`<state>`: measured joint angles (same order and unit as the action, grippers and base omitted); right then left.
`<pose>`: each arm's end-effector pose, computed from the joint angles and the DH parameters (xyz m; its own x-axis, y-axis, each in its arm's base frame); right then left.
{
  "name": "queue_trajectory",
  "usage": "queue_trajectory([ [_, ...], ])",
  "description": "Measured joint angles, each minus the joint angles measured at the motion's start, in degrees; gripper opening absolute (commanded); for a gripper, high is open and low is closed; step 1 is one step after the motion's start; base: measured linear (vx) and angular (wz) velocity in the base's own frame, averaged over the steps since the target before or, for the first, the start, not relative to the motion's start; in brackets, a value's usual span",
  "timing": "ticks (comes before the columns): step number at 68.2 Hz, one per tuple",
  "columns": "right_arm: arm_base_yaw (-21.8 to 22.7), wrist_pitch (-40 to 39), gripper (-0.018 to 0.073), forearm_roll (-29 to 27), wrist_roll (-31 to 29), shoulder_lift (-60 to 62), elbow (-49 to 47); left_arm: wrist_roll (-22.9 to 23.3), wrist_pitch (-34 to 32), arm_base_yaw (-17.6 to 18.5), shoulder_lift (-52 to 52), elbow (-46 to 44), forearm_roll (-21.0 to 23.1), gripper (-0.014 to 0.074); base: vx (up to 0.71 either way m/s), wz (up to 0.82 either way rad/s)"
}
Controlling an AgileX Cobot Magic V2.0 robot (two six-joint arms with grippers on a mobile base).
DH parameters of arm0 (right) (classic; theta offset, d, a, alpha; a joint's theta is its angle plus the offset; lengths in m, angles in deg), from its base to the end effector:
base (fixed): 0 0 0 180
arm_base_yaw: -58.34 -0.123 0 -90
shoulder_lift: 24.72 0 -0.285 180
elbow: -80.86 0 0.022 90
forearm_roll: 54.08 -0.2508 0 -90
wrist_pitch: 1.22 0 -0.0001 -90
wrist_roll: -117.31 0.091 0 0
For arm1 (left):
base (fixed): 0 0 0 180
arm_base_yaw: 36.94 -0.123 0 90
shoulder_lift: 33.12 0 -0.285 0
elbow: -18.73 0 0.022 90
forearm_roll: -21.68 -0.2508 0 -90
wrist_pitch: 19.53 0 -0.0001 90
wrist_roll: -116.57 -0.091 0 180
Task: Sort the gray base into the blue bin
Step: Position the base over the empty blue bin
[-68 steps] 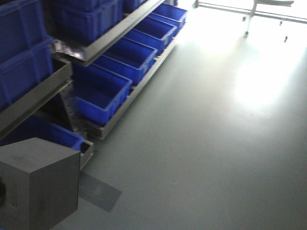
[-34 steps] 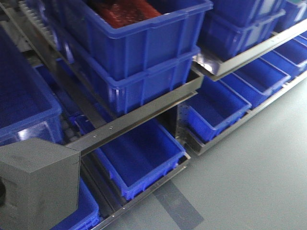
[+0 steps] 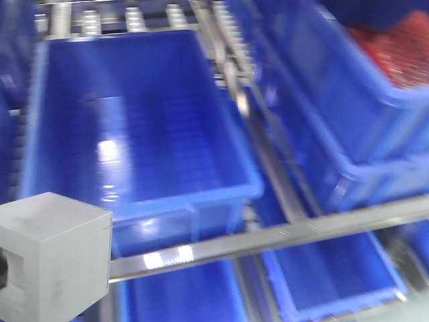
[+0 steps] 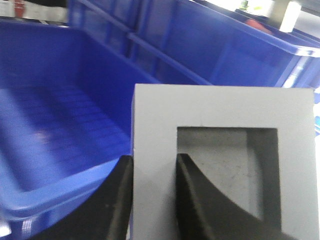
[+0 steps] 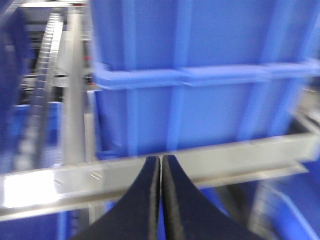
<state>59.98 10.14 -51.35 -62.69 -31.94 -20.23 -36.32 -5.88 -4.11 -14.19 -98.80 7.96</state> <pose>0.0562 -0.0025 0.1858 -0.1317 -0.0429 -0.9904 0.0318 0.9984 -0.0475 0.0579 -0.0313 0.2672 -0.1841 -0.1639 -0.9691 0.4639 0.8548 -0.2327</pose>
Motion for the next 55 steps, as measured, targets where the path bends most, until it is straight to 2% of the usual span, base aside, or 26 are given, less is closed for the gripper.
queue_trajectory([
  [20, 0.0, 0.0, -0.0005, 0.0, -0.3, 0.0, 0.0, 0.0, 0.0, 0.0, 0.0, 0.0, 0.0, -0.0007, 0.17, 0.54],
  [55, 0.0, 0.0, -0.0005, 0.0, 0.0, 0.0, 0.0, 0.0, 0.0, 0.0, 0.0, 0.0, 0.0, -0.0007, 0.15, 0.08],
])
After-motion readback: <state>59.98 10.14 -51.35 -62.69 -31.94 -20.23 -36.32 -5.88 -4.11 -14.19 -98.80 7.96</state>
